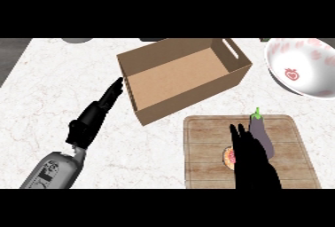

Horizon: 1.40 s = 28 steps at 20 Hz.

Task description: Pick the cupcake from the cutting board and place it in the cardboard box

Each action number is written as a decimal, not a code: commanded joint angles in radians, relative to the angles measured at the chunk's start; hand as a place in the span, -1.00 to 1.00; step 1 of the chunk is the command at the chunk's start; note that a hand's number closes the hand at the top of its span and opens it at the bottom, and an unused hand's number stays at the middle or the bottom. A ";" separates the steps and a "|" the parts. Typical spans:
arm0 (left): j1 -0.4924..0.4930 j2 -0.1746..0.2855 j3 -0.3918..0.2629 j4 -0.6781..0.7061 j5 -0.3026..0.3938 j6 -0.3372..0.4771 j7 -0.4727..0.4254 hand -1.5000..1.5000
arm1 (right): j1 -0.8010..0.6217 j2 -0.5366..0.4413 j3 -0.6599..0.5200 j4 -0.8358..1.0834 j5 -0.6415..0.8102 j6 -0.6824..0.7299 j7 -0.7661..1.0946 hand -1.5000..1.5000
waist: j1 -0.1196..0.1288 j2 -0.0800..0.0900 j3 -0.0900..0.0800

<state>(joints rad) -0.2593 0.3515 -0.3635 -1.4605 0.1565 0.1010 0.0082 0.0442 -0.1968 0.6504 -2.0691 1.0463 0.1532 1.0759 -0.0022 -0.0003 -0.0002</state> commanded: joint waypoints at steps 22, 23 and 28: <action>0.057 -0.073 0.155 -0.089 -0.108 -0.151 0.070 0.00 | 0.073 0.122 -0.068 0.202 0.058 0.046 -0.063 -1.00 | 0.001 -0.001 0.000; 0.057 -0.085 0.160 -0.086 -0.108 -0.154 0.085 0.00 | 0.056 0.107 -0.122 0.265 0.043 0.004 -0.118 -1.00 | 0.002 0.000 0.000; 0.041 -0.189 0.112 -0.010 -0.204 -0.100 0.047 0.00 | 0.023 0.099 -0.146 0.263 0.052 0.074 -0.109 -1.00 | 0.000 0.000 0.000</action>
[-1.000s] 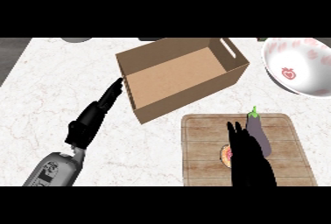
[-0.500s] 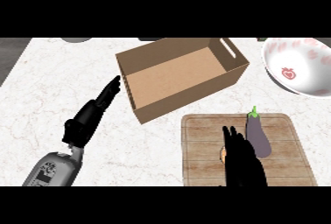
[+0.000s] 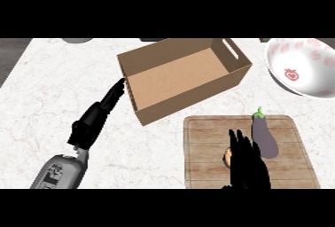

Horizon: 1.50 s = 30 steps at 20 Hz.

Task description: Pick the cupcake from the cutting board and place it in the cardboard box

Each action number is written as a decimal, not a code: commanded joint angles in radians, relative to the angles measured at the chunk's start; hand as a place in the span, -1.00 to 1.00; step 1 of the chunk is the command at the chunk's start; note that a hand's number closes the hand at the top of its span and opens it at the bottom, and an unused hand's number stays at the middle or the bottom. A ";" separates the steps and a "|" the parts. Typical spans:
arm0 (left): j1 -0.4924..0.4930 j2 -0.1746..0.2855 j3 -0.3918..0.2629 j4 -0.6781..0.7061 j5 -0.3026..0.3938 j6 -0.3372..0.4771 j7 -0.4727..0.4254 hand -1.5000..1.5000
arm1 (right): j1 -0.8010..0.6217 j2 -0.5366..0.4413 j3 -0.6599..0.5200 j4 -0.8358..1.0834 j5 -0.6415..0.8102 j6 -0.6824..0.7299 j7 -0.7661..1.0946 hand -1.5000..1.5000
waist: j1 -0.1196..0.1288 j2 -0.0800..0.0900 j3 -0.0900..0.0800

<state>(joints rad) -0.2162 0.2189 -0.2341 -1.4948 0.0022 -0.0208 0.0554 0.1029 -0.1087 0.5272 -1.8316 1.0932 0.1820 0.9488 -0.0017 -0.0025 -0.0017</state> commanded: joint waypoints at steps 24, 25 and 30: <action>0.005 -0.041 0.055 -0.012 -0.063 -0.068 -0.001 0.00 | -0.359 -0.122 0.234 0.103 0.003 0.024 -0.665 1.00 | 0.028 0.004 0.002; -0.025 -0.025 0.088 -0.018 -0.030 -0.092 0.021 0.00 | -0.395 -0.096 0.226 0.152 0.036 -0.022 -0.674 1.00 | 0.023 0.005 0.002; 0.007 -0.023 0.101 0.000 -0.043 -0.100 -0.022 0.00 | -0.409 -0.121 0.156 -0.056 0.017 0.067 -0.678 1.00 | 0.002 0.001 0.001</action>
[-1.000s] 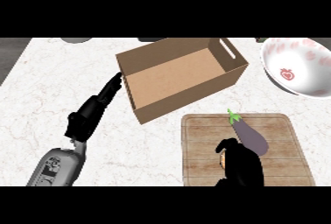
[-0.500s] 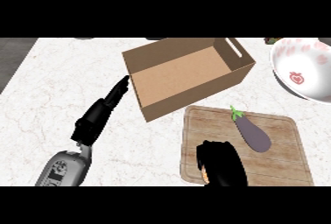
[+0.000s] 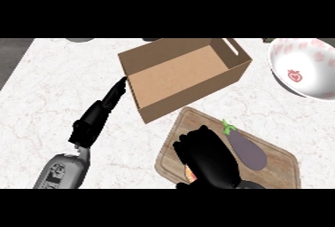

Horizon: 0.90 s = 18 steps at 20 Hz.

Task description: Pick the cupcake from the cutting board and place it in the cardboard box

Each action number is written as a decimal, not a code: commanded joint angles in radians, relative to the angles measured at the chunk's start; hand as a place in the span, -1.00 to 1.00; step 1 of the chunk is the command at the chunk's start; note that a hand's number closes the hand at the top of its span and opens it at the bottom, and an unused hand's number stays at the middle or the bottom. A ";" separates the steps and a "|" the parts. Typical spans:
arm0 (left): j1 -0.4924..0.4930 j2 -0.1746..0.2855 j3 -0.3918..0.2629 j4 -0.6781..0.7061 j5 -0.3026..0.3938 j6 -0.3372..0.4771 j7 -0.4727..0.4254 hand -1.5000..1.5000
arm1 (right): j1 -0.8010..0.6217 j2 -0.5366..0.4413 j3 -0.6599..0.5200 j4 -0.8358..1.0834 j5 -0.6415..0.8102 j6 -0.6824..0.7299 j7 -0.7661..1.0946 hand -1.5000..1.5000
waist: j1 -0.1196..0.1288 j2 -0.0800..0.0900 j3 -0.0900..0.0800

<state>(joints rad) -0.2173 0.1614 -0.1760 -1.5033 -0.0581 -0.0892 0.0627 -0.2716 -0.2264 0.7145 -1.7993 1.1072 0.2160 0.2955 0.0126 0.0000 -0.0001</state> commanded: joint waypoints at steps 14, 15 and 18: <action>0.027 0.020 0.049 -0.032 0.009 -0.044 0.018 0.00 | -0.121 0.173 -0.253 -0.626 -0.288 0.417 0.246 1.00 | -0.015 -0.003 -0.001; 0.020 -0.011 0.030 -0.032 -0.006 -0.018 0.030 0.00 | -0.103 0.190 -0.261 -0.646 -0.297 0.416 0.252 1.00 | -0.018 -0.003 -0.001; 0.037 -0.018 0.017 -0.032 -0.013 -0.038 0.019 0.00 | -0.179 0.217 -0.379 -0.586 -0.316 0.455 0.252 1.00 | -0.014 -0.001 0.000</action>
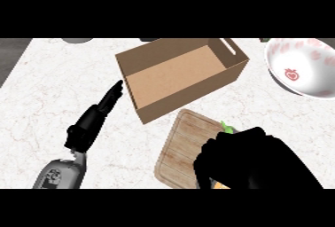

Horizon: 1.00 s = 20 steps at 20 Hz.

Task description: Pick the cupcake from the cutting board and place it in the cardboard box

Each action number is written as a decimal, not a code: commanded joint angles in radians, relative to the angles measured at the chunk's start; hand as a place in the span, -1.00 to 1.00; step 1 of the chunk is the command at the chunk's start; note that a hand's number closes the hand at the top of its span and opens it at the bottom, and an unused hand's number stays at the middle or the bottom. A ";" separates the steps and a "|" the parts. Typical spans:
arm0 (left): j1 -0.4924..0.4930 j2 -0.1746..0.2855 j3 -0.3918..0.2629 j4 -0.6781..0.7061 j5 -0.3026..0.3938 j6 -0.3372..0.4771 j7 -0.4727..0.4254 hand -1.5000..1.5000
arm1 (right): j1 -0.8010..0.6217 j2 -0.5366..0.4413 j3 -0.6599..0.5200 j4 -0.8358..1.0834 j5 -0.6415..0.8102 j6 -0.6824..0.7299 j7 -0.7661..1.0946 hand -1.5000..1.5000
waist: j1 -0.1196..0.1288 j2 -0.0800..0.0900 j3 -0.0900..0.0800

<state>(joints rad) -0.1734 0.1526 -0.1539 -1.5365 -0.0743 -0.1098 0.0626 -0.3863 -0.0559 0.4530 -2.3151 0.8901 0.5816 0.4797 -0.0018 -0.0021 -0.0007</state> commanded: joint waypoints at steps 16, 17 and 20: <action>-0.018 -0.024 0.017 -0.068 -0.033 -0.027 0.088 0.00 | -0.441 0.055 -0.259 0.448 -0.123 -0.157 0.068 1.00 | 0.012 0.002 0.000; -0.050 -0.012 0.041 0.013 -0.014 -0.048 0.024 0.00 | -0.569 0.041 -0.413 0.608 -0.142 -0.116 -0.013 1.00 | 0.018 0.007 0.000; -0.070 -0.075 0.010 0.023 -0.059 0.005 0.034 0.00 | -0.495 0.026 -0.389 0.597 -0.109 -0.164 -0.051 1.00 | 0.006 0.003 0.000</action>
<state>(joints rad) -0.2029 0.1164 -0.1324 -1.5364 -0.1100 -0.1304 0.0856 -0.8580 -0.0125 0.0990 -1.8202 0.7713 0.4670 0.4891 0.0075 0.0011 -0.0006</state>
